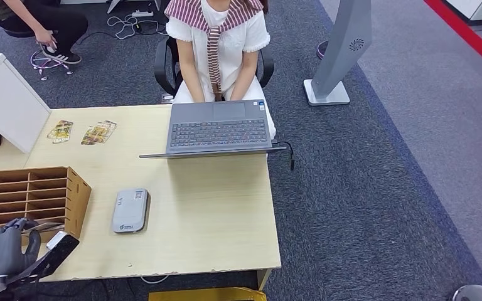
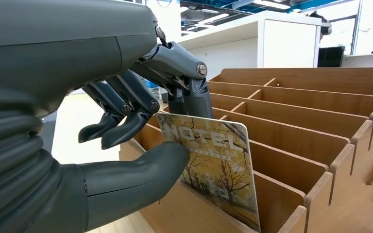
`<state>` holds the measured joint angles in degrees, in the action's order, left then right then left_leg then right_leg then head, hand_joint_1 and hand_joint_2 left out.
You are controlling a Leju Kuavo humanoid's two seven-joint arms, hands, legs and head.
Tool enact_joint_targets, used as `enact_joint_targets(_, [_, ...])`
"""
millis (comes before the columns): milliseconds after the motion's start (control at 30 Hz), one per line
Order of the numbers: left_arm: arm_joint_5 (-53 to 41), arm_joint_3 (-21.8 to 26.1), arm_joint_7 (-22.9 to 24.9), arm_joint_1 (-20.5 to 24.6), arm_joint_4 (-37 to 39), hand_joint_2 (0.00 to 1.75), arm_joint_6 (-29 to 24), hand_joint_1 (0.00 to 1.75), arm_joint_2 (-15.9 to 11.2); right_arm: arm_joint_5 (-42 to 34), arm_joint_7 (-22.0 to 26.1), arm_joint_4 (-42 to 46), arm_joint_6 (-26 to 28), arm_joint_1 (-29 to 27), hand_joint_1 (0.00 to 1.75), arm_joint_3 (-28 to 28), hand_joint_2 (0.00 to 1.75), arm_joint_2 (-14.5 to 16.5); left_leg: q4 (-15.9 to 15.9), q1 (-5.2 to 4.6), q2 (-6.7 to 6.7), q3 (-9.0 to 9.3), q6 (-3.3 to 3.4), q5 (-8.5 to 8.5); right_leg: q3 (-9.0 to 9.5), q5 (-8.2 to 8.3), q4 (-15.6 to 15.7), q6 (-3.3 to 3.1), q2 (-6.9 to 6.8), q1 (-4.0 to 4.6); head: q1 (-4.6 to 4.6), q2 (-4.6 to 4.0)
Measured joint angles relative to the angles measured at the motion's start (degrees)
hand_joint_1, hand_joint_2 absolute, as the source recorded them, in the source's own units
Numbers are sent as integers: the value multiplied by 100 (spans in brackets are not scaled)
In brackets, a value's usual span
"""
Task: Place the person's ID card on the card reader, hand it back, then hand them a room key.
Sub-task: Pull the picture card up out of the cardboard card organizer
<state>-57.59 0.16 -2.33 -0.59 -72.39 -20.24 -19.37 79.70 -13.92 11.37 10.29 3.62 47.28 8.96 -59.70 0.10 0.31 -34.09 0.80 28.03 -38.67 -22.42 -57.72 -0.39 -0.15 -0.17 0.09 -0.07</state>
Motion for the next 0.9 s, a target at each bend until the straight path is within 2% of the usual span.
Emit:
enact_joint_targets(333, [171,19,-297,-124,-122,175,-174,175,17,39,6,0,8,-1,0,0,0,0,0,0,1,3,0,0,0,0,0,0,1,0,0,0])
enact_joint_targets(667, [98,-42,-513,-831,-2038,175,-509,175,57,-112,6,0,26,-3,0,43,0,0,0,-2,1,2,6,10,0,-5,1,2,2,0,0,0])
enact_joint_targets(900, [96,-101,-515,-991,-2619,175,-525,175,48,-127,6,0,26,-3,0,102,0,0,0,-2,1,2,5,10,1,-5,1,1,3,0,-1,0])
